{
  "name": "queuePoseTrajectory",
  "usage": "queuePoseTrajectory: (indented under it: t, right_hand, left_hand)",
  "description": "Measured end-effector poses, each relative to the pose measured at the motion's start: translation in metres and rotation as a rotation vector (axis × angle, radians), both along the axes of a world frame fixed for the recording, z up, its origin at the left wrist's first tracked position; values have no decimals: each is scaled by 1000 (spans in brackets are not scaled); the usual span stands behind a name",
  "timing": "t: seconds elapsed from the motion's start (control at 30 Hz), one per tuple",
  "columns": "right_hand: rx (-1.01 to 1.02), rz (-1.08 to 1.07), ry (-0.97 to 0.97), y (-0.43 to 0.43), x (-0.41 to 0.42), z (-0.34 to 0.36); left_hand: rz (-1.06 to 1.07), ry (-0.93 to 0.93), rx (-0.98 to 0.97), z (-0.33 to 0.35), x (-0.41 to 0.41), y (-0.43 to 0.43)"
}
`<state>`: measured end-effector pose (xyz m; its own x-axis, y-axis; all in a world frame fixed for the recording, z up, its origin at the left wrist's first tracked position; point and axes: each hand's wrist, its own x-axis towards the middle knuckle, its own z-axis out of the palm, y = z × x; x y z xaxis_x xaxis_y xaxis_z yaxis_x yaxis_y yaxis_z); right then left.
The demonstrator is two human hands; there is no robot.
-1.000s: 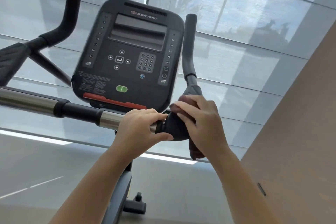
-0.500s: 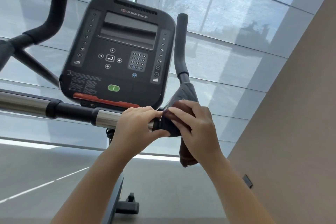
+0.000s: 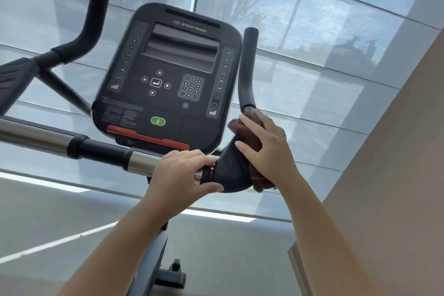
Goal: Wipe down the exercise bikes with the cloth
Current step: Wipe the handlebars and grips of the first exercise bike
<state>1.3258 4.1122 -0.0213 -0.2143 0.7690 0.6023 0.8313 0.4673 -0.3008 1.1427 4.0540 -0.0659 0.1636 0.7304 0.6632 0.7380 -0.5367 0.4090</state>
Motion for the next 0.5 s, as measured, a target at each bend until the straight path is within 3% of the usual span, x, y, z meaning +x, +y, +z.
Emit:
queuePoseTrajectory:
  t: [0.13,0.33,0.5]
  right_hand:
    - [88,45,75,5,4,-2]
    - [-36,258,238,38,18,25]
    - [32,290,350,12,29,-11]
  left_hand:
    - [15,10,-1,0,2,-2]
    - [21,20,-21,2,1,-2]
    - [37,5,-22,1,2,-2]
